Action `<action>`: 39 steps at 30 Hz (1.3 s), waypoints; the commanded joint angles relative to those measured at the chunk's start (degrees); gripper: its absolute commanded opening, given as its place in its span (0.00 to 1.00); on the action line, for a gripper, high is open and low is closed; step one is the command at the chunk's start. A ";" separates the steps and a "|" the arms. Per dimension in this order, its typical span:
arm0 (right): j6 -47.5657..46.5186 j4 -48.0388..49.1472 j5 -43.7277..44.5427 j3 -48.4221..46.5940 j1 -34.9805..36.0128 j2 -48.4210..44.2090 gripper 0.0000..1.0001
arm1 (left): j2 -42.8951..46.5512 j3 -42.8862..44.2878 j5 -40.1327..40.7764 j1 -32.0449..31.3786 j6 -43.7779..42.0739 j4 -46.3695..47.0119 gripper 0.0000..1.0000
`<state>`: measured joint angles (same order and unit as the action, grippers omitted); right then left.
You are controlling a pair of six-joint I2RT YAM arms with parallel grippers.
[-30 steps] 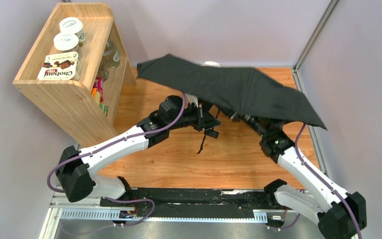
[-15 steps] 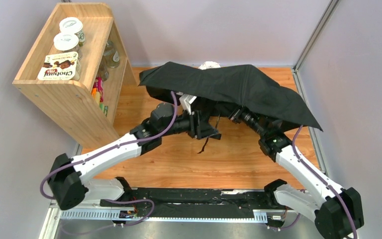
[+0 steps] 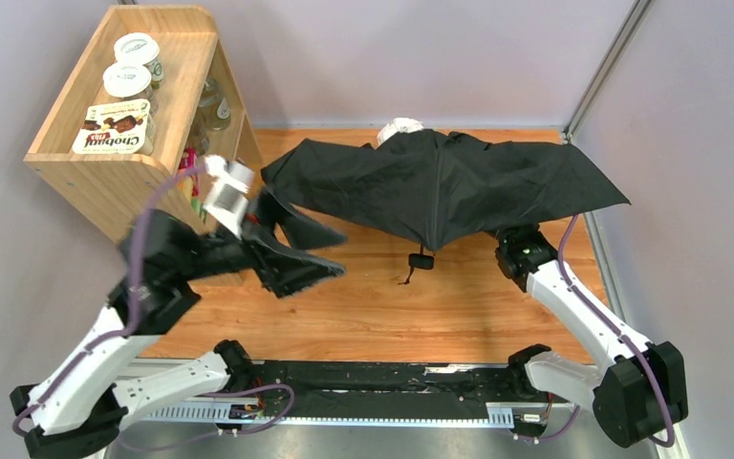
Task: Put away the umbrella
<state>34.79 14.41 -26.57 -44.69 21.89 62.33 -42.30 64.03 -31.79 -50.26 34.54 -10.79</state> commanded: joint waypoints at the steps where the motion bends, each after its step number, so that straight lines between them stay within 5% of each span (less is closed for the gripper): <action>1: -6.39 7.81 -2.09 1.44 0.70 -2.03 0.00 | -11.46 18.38 -5.37 -0.10 -2.39 0.47 0.67; 6: -9.03 9.07 1.69 1.37 0.70 -0.28 0.00 | -23.76 27.54 -9.94 -0.19 0.08 3.75 0.67; 12: -8.94 9.84 1.34 -0.49 0.96 2.27 0.00 | -32.31 27.90 -16.19 -1.85 8.08 12.81 0.54; 22: -8.16 13.26 -4.71 6.44 4.73 -6.67 0.00 | -44.87 37.74 -10.66 4.45 0.88 -3.53 0.43; 30: -7.80 19.77 -4.47 17.44 10.89 -19.52 0.00 | -50.94 39.77 -10.73 9.74 -1.51 -6.62 0.39; 34: -9.73 19.07 -4.63 15.60 9.41 -15.84 0.00 | -44.65 32.92 -9.97 9.13 1.22 -1.79 0.40; 39: -7.62 35.83 -14.63 18.93 2.20 -6.71 0.00 | -31.03 29.14 -5.57 9.21 -4.38 -10.09 0.58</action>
<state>27.11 33.01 -37.36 -26.26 29.02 51.57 -87.22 93.34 -38.33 -40.10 34.54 -15.64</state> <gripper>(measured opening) 0.218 0.517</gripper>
